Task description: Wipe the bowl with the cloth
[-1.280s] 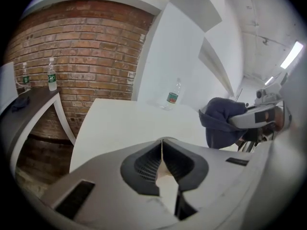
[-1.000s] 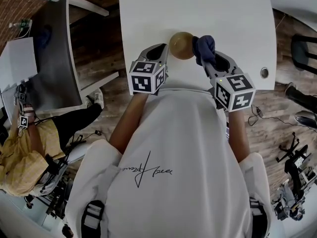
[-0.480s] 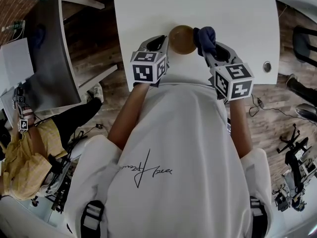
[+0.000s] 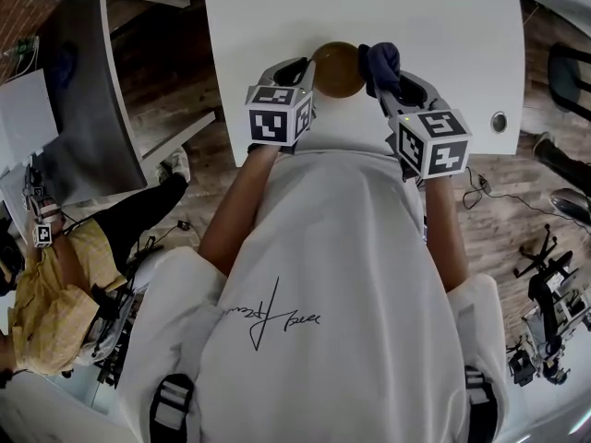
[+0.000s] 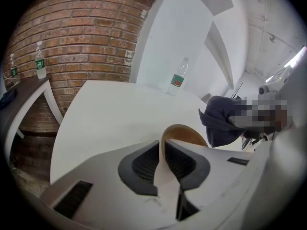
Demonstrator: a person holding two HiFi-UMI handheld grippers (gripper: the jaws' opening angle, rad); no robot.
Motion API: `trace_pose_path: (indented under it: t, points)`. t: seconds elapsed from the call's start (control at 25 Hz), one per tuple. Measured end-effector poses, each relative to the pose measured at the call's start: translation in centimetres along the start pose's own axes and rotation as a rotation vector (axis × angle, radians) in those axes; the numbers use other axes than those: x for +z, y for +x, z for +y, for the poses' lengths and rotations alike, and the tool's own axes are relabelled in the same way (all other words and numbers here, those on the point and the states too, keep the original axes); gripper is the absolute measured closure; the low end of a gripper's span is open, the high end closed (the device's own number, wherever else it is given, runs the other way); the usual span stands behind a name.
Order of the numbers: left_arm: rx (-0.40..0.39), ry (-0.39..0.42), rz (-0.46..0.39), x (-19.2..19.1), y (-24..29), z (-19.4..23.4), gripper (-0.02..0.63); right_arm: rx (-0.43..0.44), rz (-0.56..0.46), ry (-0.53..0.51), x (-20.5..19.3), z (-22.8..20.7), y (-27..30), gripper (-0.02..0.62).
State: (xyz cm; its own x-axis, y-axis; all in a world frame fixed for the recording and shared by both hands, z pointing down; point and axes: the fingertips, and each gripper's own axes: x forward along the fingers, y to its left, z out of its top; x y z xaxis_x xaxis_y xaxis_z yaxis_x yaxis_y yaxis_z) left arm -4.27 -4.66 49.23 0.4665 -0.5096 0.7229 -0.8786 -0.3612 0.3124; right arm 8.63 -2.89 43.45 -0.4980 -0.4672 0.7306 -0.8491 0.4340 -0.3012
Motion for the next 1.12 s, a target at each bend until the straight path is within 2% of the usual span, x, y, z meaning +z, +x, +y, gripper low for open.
trace_pose_path:
  t: [0.92, 1.12]
  points:
    - [0.005, 0.005, 0.080, -1.5, 2.1, -0.4, 0.554, 0.002, 0.072, 0.013, -2.0, -1.4, 2.1, 0.512]
    - [0.009, -0.019, 0.066, -1.0, 2.4, -0.4, 0.597, 0.004, 0.096, 0.006, -2.4, -1.6, 2.7, 0.512]
